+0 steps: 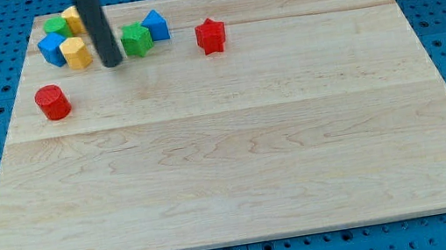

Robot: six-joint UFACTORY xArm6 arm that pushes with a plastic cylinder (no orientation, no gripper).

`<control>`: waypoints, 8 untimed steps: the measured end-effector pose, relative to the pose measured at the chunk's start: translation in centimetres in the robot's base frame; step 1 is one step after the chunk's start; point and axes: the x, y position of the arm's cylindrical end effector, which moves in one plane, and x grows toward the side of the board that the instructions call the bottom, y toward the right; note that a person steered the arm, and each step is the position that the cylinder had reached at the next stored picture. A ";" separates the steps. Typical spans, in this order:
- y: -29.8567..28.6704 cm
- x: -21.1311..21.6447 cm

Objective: Slide the green star closer to the group of blocks

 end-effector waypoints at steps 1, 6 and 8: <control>4.9 0.4; -0.3 -4.1; -2.3 -5.2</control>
